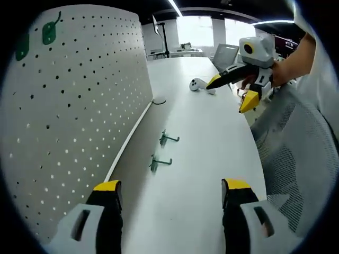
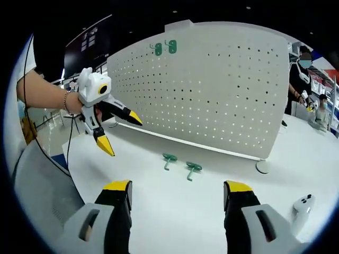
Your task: Insert the hook assembly into the mounting plate slot until the hook locks in place.
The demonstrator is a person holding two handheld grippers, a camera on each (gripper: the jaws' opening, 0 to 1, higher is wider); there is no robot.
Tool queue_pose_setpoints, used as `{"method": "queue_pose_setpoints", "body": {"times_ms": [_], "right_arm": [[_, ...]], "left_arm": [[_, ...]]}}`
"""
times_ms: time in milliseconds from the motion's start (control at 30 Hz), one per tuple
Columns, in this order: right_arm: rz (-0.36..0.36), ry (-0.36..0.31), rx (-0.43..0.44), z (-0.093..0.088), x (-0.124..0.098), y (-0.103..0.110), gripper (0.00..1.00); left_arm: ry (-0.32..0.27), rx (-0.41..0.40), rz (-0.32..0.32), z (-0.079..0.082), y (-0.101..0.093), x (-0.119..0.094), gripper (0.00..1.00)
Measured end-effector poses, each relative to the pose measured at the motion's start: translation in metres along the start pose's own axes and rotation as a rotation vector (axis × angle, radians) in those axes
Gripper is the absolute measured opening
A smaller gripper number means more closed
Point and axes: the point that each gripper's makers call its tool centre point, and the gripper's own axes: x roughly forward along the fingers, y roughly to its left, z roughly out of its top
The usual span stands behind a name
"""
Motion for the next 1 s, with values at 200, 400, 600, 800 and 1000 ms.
{"method": "queue_pose_setpoints", "body": {"times_ms": [200,400,600,800,1000], "right_arm": [[0.005,0.0,-0.008,0.0,0.001,0.001,0.68],[0.003,0.004,-0.01,-0.001,0.001,0.001,0.69],[0.002,0.008,-0.007,-0.002,0.001,0.0,0.7],[0.004,0.012,-0.007,-0.003,0.002,0.001,0.71],[0.002,0.011,-0.005,-0.003,0.001,0.0,0.71]], "left_arm": [[0.029,0.046,-0.028,-0.002,-0.001,0.009,0.79],[0.04,0.072,-0.043,0.0,0.004,0.018,0.8],[0.058,0.082,-0.059,-0.002,0.006,0.025,0.8],[0.076,0.101,-0.077,-0.003,0.006,0.034,0.8],[0.089,0.119,-0.094,-0.002,0.009,0.04,0.81]]}}
